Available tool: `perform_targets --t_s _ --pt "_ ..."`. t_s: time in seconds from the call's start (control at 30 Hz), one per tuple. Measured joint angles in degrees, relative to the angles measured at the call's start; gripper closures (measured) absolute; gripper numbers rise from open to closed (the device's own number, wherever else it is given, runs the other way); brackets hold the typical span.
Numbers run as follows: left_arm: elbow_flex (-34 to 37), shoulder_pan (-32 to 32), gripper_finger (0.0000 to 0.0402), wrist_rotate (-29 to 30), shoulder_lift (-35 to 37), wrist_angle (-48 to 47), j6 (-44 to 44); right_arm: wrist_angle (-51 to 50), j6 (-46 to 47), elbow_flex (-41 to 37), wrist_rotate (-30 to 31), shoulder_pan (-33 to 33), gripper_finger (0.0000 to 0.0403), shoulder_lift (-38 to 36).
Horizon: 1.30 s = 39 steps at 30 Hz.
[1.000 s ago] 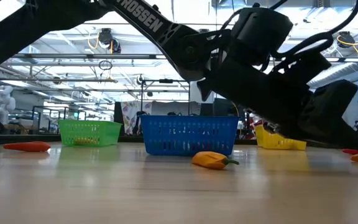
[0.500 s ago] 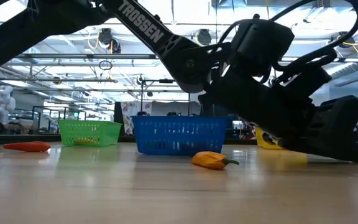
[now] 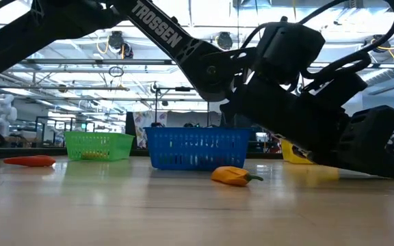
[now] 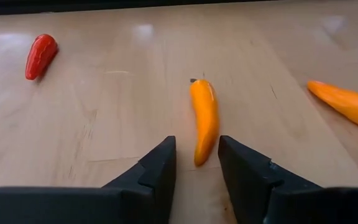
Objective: Sort produce into baskets
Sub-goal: Put the yellow chili into the green bin
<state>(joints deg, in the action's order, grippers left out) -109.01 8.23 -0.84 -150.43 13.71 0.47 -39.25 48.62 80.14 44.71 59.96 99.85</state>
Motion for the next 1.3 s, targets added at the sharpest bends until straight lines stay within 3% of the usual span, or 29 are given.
perform_targets --t_s 0.4,0.6,0.83,1.13,1.3 --pt "-0.32 0.15 0.0390 -0.70 0.00 -0.92 -0.16 0.11 0.24 0.00 0.00 0.13 0.0268 0.00" --pt "-3.39 -0.26 0.0396 -0.40 0.50 -6.40 -0.11 0.42 1.70 0.00 -1.94 0.15 0.0268 0.00" --pt "-8.99 -1.29 0.0399 4.35 7.05 -26.95 2.69 1.40 3.41 0.01 -4.30 0.24 0.0268 0.00" --pt "-10.27 -3.20 0.0401 12.65 22.89 -66.47 4.29 2.85 8.12 0.02 -4.55 1.32 0.0268 0.00" --pt "-10.34 -3.34 0.0401 17.38 30.60 -84.72 0.83 4.44 7.89 0.02 -4.30 1.40 0.0268 0.00"
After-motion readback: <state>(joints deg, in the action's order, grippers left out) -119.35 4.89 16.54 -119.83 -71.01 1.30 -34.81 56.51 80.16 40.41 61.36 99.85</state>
